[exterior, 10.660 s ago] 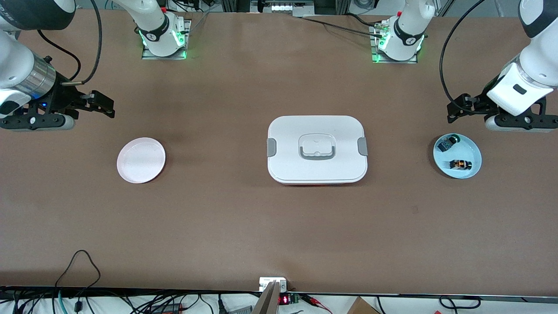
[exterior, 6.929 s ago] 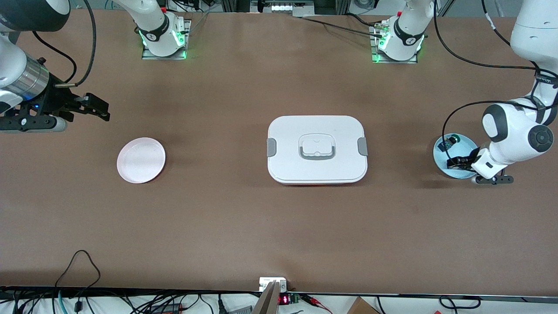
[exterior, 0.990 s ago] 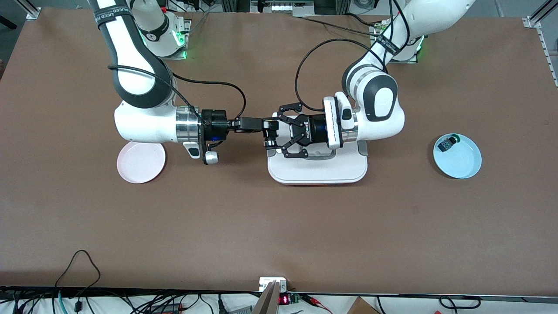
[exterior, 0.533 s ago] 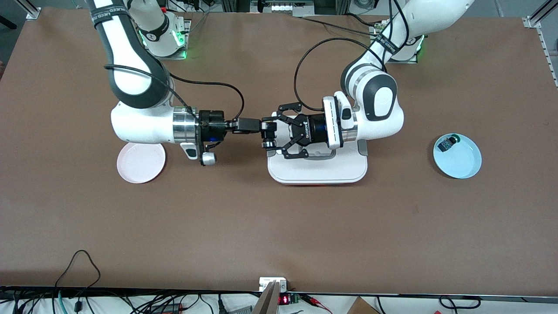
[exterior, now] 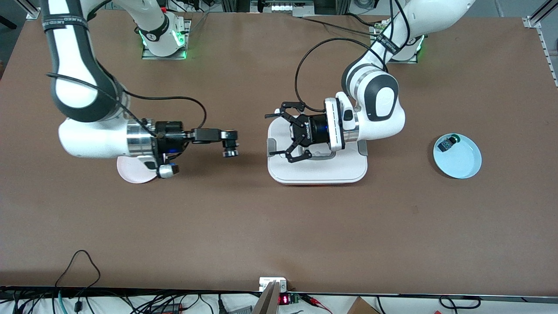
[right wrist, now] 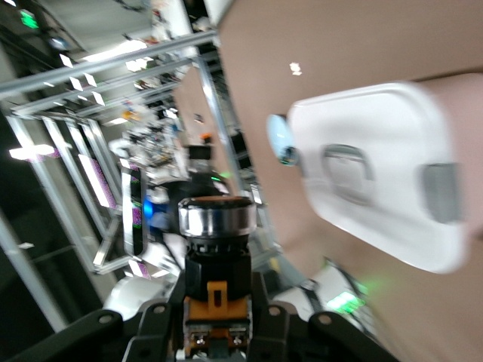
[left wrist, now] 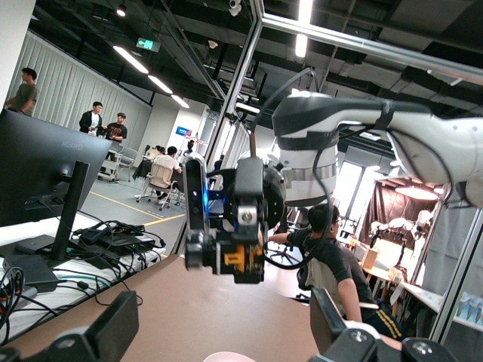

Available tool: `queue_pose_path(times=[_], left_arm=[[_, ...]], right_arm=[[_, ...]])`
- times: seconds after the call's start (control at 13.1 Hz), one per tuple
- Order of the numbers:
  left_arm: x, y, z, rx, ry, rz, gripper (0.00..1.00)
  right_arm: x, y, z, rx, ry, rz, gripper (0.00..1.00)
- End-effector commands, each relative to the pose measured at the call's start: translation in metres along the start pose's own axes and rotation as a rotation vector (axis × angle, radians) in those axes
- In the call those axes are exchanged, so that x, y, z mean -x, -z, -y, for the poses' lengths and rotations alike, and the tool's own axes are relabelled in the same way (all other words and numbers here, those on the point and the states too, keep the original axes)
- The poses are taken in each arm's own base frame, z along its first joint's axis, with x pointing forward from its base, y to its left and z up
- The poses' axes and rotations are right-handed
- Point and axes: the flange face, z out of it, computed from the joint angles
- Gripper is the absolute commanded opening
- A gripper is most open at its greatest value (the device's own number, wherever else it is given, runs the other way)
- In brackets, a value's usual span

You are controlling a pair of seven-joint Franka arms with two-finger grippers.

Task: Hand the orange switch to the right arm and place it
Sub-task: 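Move the switch to the white plate while the left gripper withdraws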

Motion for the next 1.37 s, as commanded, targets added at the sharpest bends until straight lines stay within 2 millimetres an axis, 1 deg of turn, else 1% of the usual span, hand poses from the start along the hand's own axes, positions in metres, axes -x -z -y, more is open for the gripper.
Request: queue_pose_path(times=[0.0,0.08,0.15,0.38,0.46,0.53,0.61,0.69,0.76,0.91,1.07,1.14,1.29], left_arm=[[-0.021,0.004,-0.007,0.000,0.065,-0.017,1.00],[-0.023,0.005,-0.008,0.008,0.081,0.000,1.00],[-0.027,0.011,-0.004,0.012,0.091,0.029,1.00],[-0.062,0.039,0.003,0.038,0.128,0.163,1.00],[-0.072,0.048,0.003,0.057,0.148,0.222,1.00],[-0.083,0.063,0.005,0.065,0.169,0.299,1.00],[-0.092,0.075,0.005,0.071,0.188,0.362,1.00],[-0.103,0.083,0.002,0.092,0.215,0.404,1.00],[-0.110,0.093,0.001,0.109,0.249,0.441,1.00],[-0.129,0.117,-0.002,0.111,0.300,0.588,1.00],[-0.146,0.138,-0.012,0.099,0.371,0.765,1.00],[-0.152,0.149,-0.014,0.076,0.410,0.850,1.00],[-0.162,0.165,-0.024,0.012,0.483,1.037,1.00]], right_arm=[[-0.007,0.048,-0.009,0.163,0.020,0.034,0.00],[-0.009,0.072,-0.022,0.266,0.042,0.037,0.00],[-0.007,0.083,-0.032,0.374,0.090,0.062,0.00],[-0.007,0.119,-0.074,0.740,0.221,0.131,0.00],[-0.009,0.135,-0.089,0.833,0.243,0.136,0.00],[-0.013,0.149,-0.105,0.921,0.260,0.128,0.00],[-0.017,0.161,-0.127,0.994,0.282,0.115,0.00],[-0.022,0.169,-0.146,1.047,0.304,0.091,0.00],[-0.025,0.174,-0.166,1.105,0.321,0.063,0.00],[-0.028,0.172,-0.205,1.161,0.340,0.010,0.00],[-0.033,0.164,-0.249,1.186,0.338,-0.039,0.00],[-0.036,0.161,-0.265,1.191,0.327,-0.046,0.00],[-0.040,0.162,-0.283,1.194,0.310,-0.052,0.00]])
